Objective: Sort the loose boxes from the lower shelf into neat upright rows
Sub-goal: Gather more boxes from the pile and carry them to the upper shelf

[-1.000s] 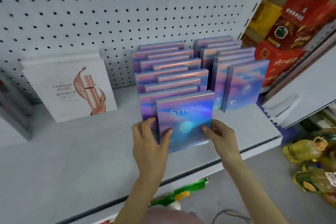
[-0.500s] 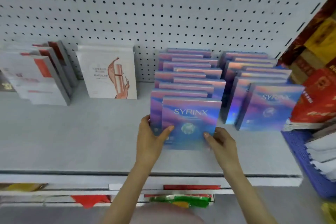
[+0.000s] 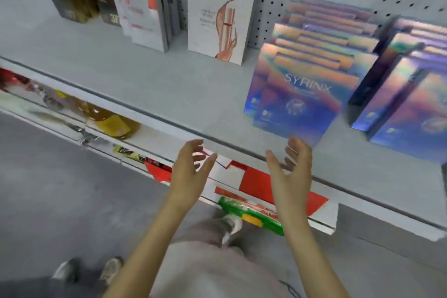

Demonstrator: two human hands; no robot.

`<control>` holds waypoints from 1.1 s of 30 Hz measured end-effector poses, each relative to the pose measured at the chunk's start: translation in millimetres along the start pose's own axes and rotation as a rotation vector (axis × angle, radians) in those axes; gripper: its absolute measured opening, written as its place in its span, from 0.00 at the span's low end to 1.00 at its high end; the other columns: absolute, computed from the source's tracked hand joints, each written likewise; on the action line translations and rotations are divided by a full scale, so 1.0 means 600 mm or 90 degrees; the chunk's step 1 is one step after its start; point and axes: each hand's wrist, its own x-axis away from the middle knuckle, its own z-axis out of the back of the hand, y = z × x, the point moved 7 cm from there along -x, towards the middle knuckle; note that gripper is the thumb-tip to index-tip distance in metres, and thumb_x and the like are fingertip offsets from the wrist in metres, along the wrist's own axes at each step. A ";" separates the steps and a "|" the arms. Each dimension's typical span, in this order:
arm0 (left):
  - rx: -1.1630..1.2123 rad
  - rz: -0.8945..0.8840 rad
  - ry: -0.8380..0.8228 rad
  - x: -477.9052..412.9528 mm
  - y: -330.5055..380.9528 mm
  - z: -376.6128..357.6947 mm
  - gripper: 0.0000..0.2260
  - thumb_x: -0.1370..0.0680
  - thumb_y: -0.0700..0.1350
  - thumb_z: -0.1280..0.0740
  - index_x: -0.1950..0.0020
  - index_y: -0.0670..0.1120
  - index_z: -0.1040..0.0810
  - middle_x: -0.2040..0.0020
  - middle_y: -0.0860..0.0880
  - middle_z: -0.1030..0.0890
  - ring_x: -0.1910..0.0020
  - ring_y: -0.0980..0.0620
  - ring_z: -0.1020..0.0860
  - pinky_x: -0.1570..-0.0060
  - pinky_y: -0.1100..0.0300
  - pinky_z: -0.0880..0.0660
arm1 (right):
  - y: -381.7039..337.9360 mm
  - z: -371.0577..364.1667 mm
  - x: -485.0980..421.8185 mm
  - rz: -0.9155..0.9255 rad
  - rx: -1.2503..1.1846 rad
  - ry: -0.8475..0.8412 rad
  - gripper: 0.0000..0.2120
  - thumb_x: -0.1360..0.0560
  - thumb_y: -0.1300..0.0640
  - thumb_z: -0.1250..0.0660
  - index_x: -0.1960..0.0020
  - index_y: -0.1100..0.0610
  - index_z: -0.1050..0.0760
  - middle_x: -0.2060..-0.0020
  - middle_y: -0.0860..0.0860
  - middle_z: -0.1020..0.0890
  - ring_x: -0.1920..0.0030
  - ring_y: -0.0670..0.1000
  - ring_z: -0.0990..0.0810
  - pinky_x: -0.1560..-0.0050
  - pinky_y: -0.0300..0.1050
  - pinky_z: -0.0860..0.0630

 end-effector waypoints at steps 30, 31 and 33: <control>0.129 0.160 0.302 -0.234 -0.365 0.911 0.13 0.25 0.38 0.30 0.50 0.56 0.24 0.54 0.54 0.18 0.57 0.60 0.20 0.57 0.72 0.27 | -0.239 -1.095 0.228 0.041 0.122 -0.692 0.16 0.26 0.54 0.29 0.39 0.48 0.24 0.46 0.43 0.18 0.49 0.40 0.20 0.49 0.33 0.25; 0.130 0.165 0.303 -0.251 -0.376 0.924 0.13 0.25 0.37 0.30 0.50 0.55 0.24 0.55 0.54 0.18 0.57 0.62 0.20 0.57 0.72 0.26 | -0.242 -1.125 0.222 0.043 0.132 -0.706 0.17 0.26 0.55 0.29 0.38 0.48 0.24 0.46 0.43 0.19 0.49 0.38 0.20 0.50 0.32 0.24; 0.129 0.174 0.299 -0.293 -0.393 0.952 0.13 0.26 0.37 0.30 0.50 0.55 0.24 0.55 0.54 0.18 0.58 0.62 0.20 0.56 0.71 0.26 | -0.252 -1.187 0.209 0.043 0.128 -0.726 0.18 0.26 0.56 0.28 0.37 0.48 0.24 0.46 0.41 0.19 0.50 0.35 0.21 0.51 0.29 0.25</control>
